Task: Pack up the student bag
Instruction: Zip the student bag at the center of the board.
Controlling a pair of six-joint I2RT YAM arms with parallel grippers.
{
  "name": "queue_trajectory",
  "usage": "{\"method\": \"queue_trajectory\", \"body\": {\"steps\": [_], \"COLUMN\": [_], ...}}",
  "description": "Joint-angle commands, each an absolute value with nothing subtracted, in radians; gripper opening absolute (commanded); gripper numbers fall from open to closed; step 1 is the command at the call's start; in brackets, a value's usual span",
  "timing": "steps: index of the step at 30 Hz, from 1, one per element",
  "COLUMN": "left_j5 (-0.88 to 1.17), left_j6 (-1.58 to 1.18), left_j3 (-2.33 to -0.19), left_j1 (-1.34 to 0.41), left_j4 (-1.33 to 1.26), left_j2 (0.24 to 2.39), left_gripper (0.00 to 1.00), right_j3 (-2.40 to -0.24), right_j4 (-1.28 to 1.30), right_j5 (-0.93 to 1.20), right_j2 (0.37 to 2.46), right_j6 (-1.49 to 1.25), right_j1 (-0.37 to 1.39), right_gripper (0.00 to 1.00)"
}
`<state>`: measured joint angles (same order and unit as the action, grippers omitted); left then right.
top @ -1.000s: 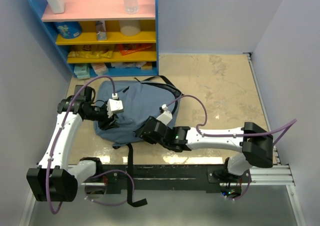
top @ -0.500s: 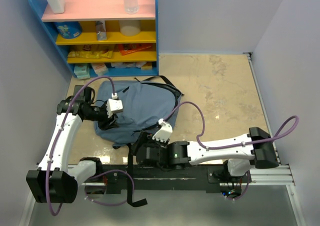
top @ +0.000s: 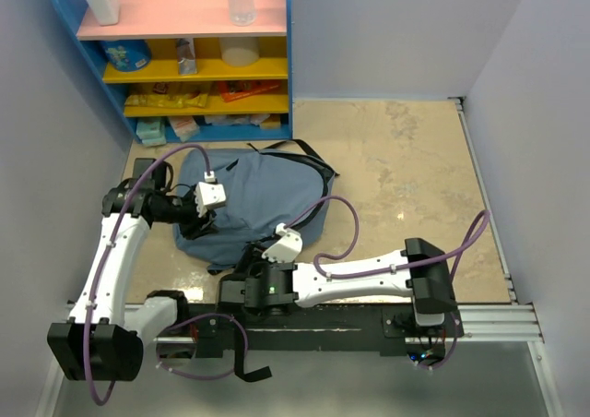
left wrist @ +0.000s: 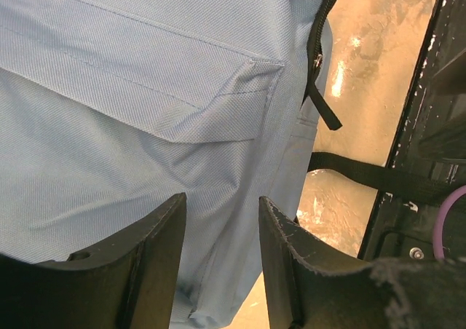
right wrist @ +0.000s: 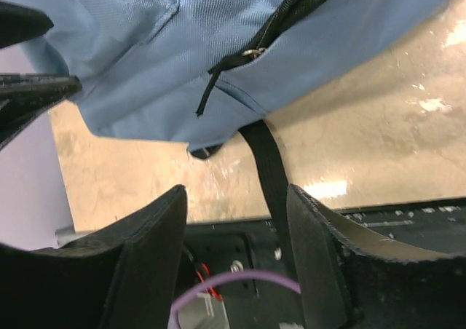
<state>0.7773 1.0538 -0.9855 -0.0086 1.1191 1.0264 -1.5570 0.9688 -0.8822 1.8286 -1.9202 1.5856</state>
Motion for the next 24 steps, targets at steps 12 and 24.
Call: {"method": "queue_trajectory", "body": {"steps": [12, 24], "left_j5": [0.807, 0.804], "left_j6": [1.06, 1.065], "left_j3": [-0.997, -0.988], "left_j1": [-0.009, -0.009], "left_j4": [1.108, 1.115], "left_j2": [1.029, 1.016], "left_gripper": [0.49, 0.49], "right_j3": [-1.543, -1.506], "right_j4": [0.772, 0.718], "right_j5": [-0.921, -0.829], "right_j2": [1.839, 1.864], "right_j6": [-1.878, -1.845], "right_j1": [1.462, 1.417], "right_gripper": [0.51, 0.34]}}
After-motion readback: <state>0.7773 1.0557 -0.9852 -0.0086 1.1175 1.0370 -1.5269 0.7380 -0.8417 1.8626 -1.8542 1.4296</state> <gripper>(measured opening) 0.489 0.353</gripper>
